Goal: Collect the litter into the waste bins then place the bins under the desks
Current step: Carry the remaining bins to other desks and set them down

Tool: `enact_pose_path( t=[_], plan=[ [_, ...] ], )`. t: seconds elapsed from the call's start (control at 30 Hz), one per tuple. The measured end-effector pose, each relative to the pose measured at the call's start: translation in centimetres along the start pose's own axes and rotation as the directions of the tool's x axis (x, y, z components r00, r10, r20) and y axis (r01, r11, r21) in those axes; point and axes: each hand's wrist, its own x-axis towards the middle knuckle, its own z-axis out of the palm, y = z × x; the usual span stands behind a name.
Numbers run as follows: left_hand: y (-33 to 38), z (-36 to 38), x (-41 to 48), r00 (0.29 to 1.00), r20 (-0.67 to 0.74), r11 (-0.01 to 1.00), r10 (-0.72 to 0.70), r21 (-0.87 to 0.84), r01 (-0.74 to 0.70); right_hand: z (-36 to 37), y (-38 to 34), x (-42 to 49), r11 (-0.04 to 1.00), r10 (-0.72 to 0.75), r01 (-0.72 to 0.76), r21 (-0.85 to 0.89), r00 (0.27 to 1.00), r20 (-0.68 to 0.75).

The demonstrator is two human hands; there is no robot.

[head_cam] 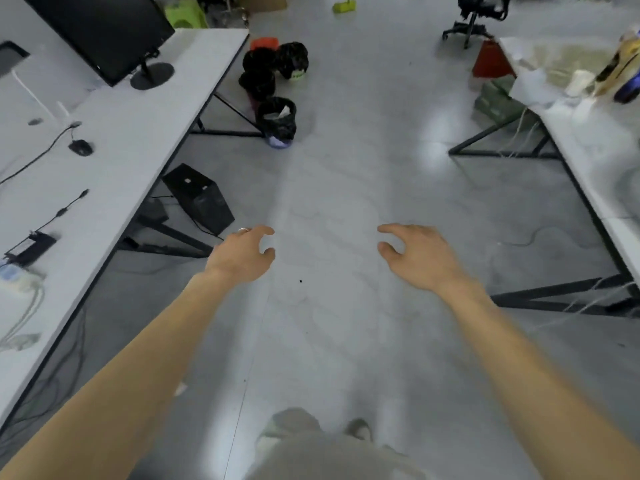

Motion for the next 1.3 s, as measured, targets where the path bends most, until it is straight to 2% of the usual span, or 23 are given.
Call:
enact_pose_path(
  t=[0.17, 0.27, 0.33, 0.57, 0.73, 0.97, 1.07, 1.3],
  plan=[
    [0.7, -3.0, 13.7, 0.999, -0.003, 0.998, -0.041, -0.037, 0.041, -3.4, 0.4, 14.9, 1.000, -0.019, 0.019, -0.016, 1.000, 0.014],
    [0.9, -5.1, 23.8, 0.999, 0.014, 0.998, -0.044, -0.045, 0.044, -4.3, 0.4, 25.5, 0.998, -0.043, 0.044, -0.037, 0.999, 0.021],
    [1.1, -7.3, 32.4, 0.999, 0.015, 0.997, -0.051, -0.056, 0.052, -5.1, 0.4, 33.9, 0.999, -0.005, 0.006, -0.031, 1.000, 0.025],
    [4.8, -15.3, 52.3, 1.000, 0.003, 0.998, 0.010, -0.059, -0.009, -10.9, 0.2, 52.2, 0.999, 0.033, -0.033, -0.024, 0.999, 0.002],
    [7.1, -18.6, 67.2, 0.999, 0.017, 0.999, 0.037, -0.030, -0.037, -12.4, 2.8, 66.4, 0.998, 0.065, -0.064, 0.024, 0.998, -0.002],
    [10.3, -22.6, 88.1, 0.999, 0.006, 0.999, -0.050, -0.014, 0.050, -15.7, 4.8, 89.5, 0.999, 0.002, -0.003, 0.038, 0.999, 0.032],
    [11.3, -25.3, 97.0, 0.991, 0.006, 0.990, -0.132, -0.044, 0.132, -18.8, 4.6, 99.5, 0.999, -0.049, 0.050, -0.014, 0.997, 0.056],
    [11.4, -30.3, 112.9, 0.982, -0.017, 0.978, -0.188, -0.095, 0.185, -22.7, 2.9, 119.2, 0.981, -0.159, 0.173, -0.084, 0.976, 0.151]
  ],
)
